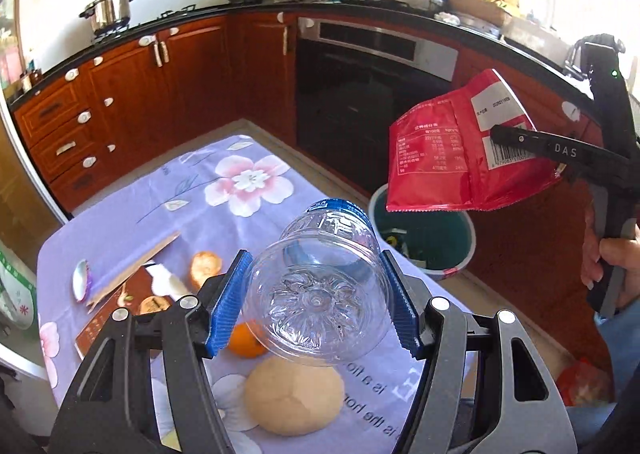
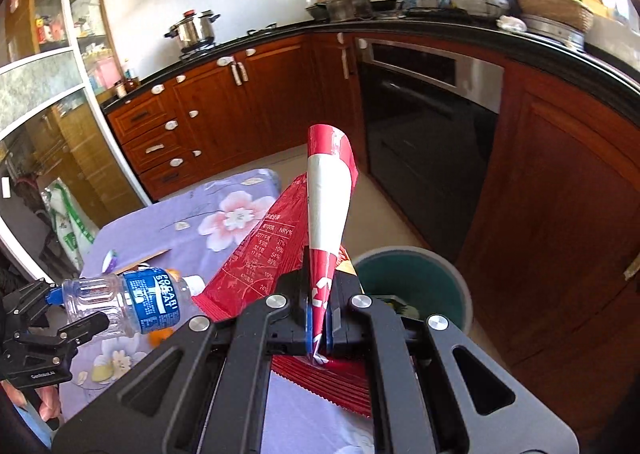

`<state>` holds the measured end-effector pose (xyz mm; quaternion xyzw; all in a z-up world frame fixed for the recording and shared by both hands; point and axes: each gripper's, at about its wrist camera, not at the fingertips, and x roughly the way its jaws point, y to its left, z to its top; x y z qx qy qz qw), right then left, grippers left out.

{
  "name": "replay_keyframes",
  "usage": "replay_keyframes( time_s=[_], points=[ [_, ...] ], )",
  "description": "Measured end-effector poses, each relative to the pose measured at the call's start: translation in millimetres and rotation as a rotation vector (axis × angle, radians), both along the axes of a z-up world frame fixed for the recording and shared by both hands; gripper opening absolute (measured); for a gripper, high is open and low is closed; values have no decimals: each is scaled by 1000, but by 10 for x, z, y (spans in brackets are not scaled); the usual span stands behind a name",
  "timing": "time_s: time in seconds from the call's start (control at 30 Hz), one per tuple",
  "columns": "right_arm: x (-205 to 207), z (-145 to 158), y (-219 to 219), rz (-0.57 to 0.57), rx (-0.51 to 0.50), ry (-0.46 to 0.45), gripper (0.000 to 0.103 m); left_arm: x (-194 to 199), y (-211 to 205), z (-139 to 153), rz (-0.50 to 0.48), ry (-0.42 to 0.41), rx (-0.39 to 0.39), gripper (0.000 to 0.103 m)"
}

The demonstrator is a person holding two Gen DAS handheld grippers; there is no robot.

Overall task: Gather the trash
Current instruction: 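Carry the bag and bottle over the teal bin and open both tools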

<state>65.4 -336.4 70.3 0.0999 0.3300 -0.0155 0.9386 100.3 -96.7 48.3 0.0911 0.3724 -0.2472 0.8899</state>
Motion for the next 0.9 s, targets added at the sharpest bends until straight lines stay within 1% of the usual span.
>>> replay_keyframes(
  time_s=[0.1, 0.2, 0.33, 0.4, 0.47, 0.63, 0.8, 0.87, 0.9],
  points=[
    [-28, -130, -348, -66, -9, 31, 4, 85, -355, -58, -48, 20, 2, 65],
    [-57, -306, -576, -113, -33, 70, 4, 167, -698, -129, -91, 39, 10, 65],
    [9, -613, -795, -133, -48, 140, 4, 256, -1076, -255, -132, 63, 28, 65],
    [64, -758, -871, -136, -71, 171, 4, 311, -1232, -321, -146, 79, 32, 65],
    [103, -903, -944, -130, -82, 203, 4, 367, -1358, -392, -157, 97, 36, 65],
    [292, -1212, -1031, -96, -61, 279, 5, 508, -1555, -540, -165, 137, 42, 65],
    [511, -1457, -1064, -65, -35, 325, 8, 632, -1699, -674, -168, 163, 48, 65],
    [595, -1545, -1053, -50, -19, 344, 11, 681, -1750, -727, -168, 173, 51, 65],
    [632, -1585, -1056, -41, -5, 351, 18, 716, -1761, -744, -169, 178, 53, 65]
  ],
)
